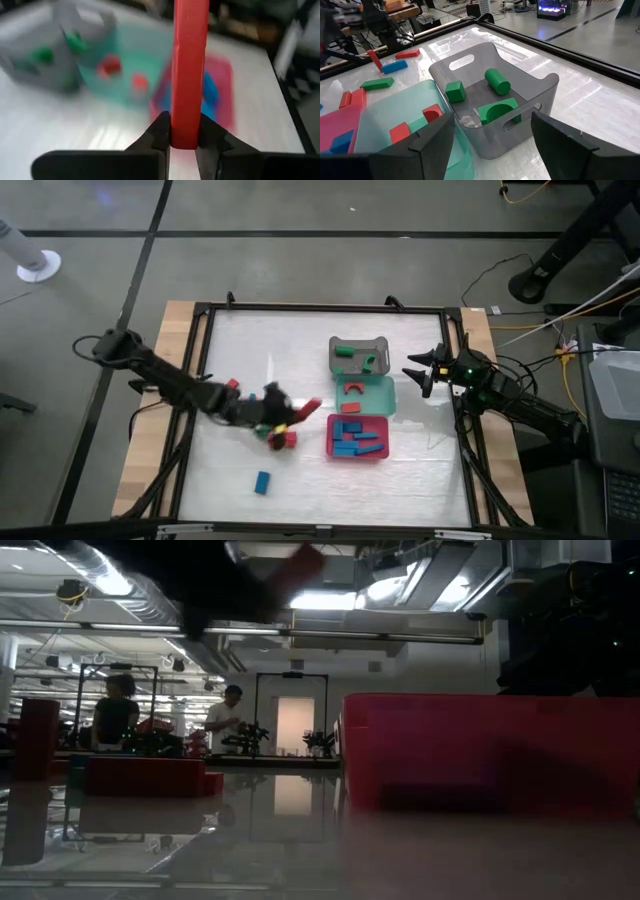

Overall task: Sort blocks
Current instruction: Put the red block into the green bin

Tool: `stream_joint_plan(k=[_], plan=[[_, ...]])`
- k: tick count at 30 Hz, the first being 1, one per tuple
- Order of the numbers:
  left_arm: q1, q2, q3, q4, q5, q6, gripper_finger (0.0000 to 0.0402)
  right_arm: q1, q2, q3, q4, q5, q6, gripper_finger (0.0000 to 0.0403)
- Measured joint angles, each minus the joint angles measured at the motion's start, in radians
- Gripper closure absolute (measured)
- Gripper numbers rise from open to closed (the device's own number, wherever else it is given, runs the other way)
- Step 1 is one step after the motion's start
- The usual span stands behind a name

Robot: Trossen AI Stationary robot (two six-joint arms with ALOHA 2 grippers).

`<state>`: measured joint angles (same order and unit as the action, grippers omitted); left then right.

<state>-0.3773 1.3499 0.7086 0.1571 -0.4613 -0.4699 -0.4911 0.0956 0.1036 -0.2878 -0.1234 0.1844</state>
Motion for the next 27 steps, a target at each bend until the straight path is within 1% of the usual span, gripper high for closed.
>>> stream_joint_plan(k=[3, 6, 8, 10, 15, 19, 23, 25, 27], plan=[[0.104, 0.08, 0.0, 0.218, 0.048, 0.093, 0.0359, 0.0, 0.0, 0.0, 0.0, 0.0, 0.0, 0.0139], [0.184, 0.168, 0.0, 0.42, 0.083, 0.168, 0.0359, 0.0, 0.0, 0.0, 0.0, 0.0, 0.0, 0.0139], [0.229, 0.223, 0.003, 0.543, 0.094, 0.183, 0.0359, 0.0, 0.0, 0.0, 0.0, 0.0, 0.0, 0.0139], [0.266, 0.279, 0.03, 0.598, 0.115, 0.173, 0.0358, 0.0, 0.0, 0.0, 0.0, 0.0, 0.0, 0.0139], [0.313, 0.434, 0.168, 0.606, 0.23, 0.17, 0.0352, 0.0, 0.0, 0.0, 0.0, 0.0, 0.0, 0.0139], [0.315, 0.524, 0.256, 0.538, 0.252, 0.246, 0.035, 0.0, 0.0, 0.0, 0.0, 0.0, 0.0, 0.0139], [0.315, 0.552, 0.307, 0.394, 0.251, 0.244, 0.0347, 0.0, 0.0, 0.0, 0.0, 0.0, 0.0, 0.0139], [0.316, 0.553, 0.318, 0.341, 0.251, 0.215, 0.0337, 0.0, 0.0, 0.0, 0.0, 0.0, 0.0, 0.0139], [0.319, 0.553, 0.319, 0.312, 0.251, 0.185, 0.0318, 0.0, 0.0, 0.0, 0.0, 0.0, 0.0, 0.0139]])
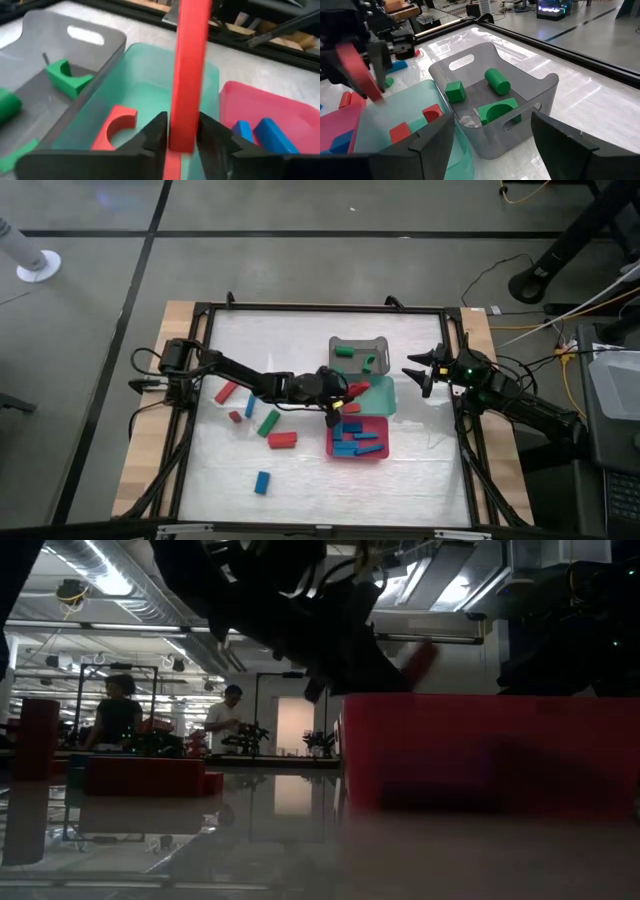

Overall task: Sort blocks
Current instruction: Put the red block into the green bin, then put the green block into the black bin

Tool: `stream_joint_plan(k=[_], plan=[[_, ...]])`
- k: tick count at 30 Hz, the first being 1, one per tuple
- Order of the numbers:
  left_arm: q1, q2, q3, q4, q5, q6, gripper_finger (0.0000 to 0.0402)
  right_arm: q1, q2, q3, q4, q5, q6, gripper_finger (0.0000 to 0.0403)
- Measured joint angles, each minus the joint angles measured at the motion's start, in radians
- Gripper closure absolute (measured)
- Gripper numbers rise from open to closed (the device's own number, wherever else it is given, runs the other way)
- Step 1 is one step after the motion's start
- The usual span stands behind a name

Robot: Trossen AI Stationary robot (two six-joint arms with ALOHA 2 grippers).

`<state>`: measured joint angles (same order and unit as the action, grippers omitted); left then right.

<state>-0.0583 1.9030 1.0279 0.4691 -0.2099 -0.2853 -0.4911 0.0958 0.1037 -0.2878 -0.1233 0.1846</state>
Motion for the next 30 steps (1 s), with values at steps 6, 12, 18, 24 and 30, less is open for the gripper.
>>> stream_joint_plan(k=[6, 12, 18, 24, 30], plan=[[0.008, -0.005, 0.0, -0.023, -0.001, -0.105, 0.0248, 0.0, 0.0, 0.0, 0.0, 0.0, 0.0, 0.0139], [0.013, -0.165, 0.001, -0.301, 0.018, -0.059, 0.0225, 0.0, 0.0, 0.0, 0.0, 0.0, 0.0, 0.0139], [0.003, -0.4, 0.001, -0.803, 0.028, -0.232, 0.0234, 0.0, 0.0, 0.0, 0.0, 0.0, 0.0, 0.0139], [-0.055, -0.492, 0.002, -1.214, 0.033, -0.586, 0.0236, 0.0, 0.0, 0.0, 0.0, 0.0, 0.0, 0.0139], [-0.116, -0.466, 0.001, -1.376, 0.089, -0.729, 0.0236, 0.0, 0.0, 0.0, 0.0, 0.0, 0.0, 0.0139]])
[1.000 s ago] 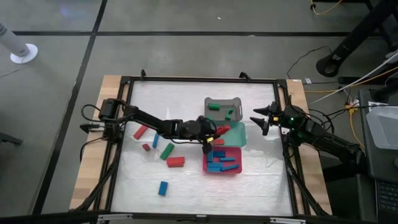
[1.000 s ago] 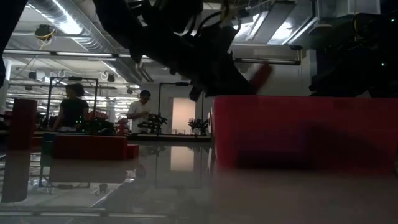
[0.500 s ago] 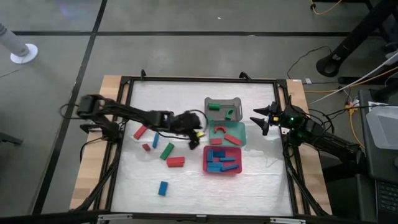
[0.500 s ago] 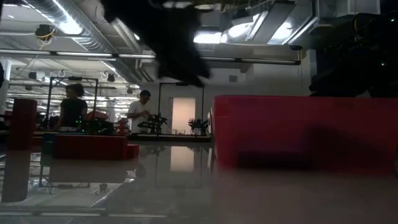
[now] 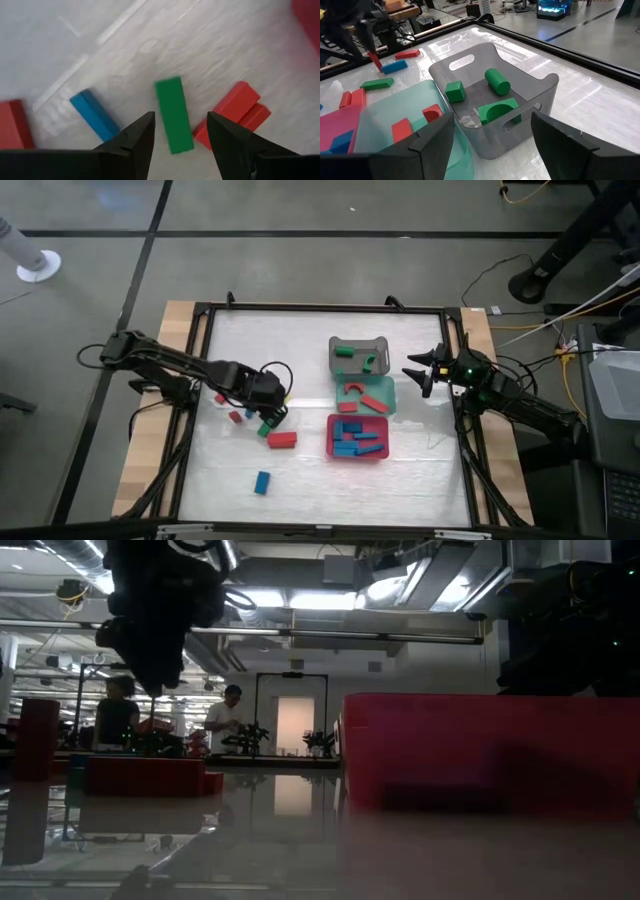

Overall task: Sort blocks
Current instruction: Put the green block into the black bin

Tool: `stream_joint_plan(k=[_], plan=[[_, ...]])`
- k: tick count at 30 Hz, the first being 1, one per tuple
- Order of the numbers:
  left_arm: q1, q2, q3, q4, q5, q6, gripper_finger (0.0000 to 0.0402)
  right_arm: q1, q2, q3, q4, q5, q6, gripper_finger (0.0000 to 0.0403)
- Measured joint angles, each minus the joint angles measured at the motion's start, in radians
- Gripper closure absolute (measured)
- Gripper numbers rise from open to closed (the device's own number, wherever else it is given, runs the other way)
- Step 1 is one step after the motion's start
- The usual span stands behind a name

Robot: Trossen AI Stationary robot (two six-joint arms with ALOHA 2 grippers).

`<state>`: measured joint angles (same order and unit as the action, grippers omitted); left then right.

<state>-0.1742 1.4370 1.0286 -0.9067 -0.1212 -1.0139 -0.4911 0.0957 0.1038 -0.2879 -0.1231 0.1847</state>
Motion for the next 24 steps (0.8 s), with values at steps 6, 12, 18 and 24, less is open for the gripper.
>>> stream_joint_plan(k=[6, 12, 18, 24], plan=[[-0.024, 0.054, 0.0, 0.014, 0.004, -0.035, 0.0236, 0.0, 0.0, 0.0, 0.0, 0.0, 0.0, 0.0139], [-0.037, 0.146, 0.0, 0.039, 0.044, -0.035, 0.0236, 0.0, 0.0, 0.0, 0.0, 0.0, 0.0, 0.0139], [-0.037, 0.216, 0.0, 0.07, 0.063, 0.001, 0.0235, 0.0, 0.0, 0.0, 0.0, 0.0, 0.0, 0.0139], [-0.029, 0.258, 0.0, 0.086, 0.063, 0.022, 0.0221, 0.0, 0.0, 0.0, 0.0, 0.0, 0.0, 0.0139]])
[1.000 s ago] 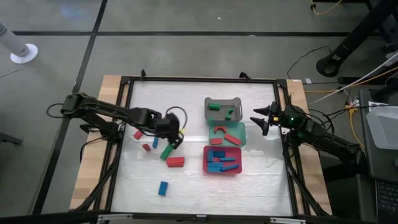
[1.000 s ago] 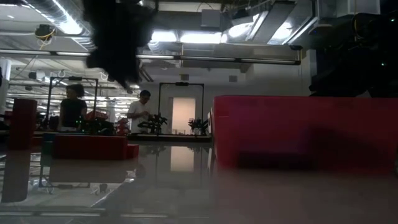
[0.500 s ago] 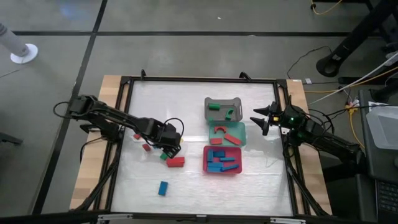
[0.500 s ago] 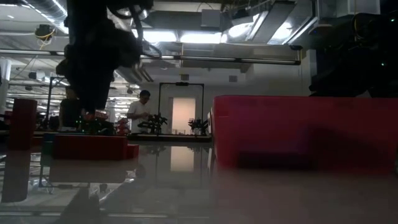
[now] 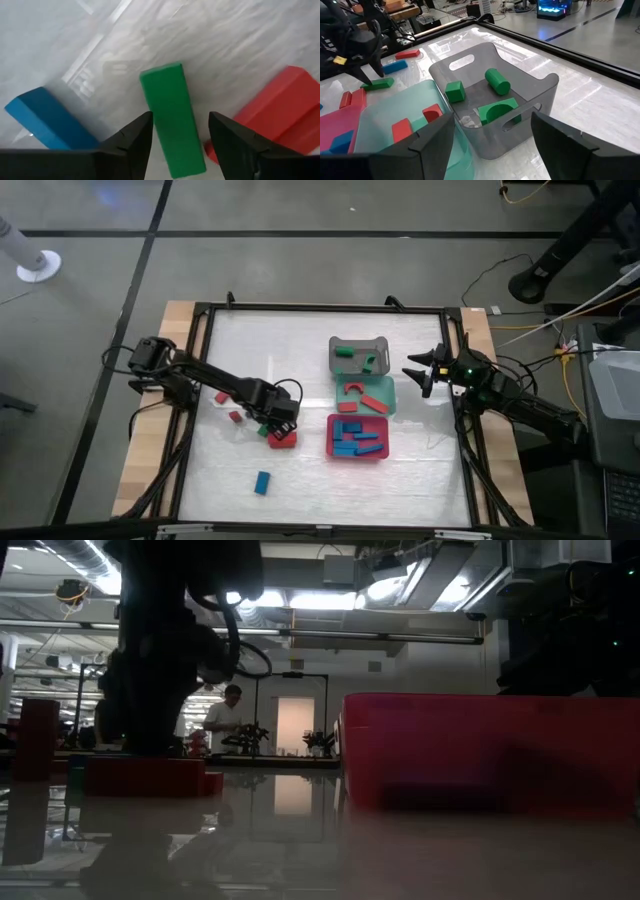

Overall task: Sort blocks
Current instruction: Put the green block into the black bin

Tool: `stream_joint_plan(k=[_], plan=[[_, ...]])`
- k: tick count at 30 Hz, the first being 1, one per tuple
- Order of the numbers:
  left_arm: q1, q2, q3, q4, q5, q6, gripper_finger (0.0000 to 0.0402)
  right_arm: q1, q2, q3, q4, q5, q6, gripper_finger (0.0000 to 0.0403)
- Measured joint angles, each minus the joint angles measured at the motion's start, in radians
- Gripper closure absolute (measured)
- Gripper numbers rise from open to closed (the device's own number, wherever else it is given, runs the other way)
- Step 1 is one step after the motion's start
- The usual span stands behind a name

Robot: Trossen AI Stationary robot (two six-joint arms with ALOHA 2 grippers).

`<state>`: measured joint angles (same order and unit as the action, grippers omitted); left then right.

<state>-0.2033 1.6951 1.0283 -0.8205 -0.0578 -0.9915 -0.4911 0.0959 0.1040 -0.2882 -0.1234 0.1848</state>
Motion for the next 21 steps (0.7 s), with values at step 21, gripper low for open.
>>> stream_joint_plan(k=[21], plan=[[0.061, 0.021, 0.005, 0.061, 0.043, 0.027, 0.0293, 0.0, 0.0, 0.0, 0.0, 0.0, 0.0, 0.0139]])
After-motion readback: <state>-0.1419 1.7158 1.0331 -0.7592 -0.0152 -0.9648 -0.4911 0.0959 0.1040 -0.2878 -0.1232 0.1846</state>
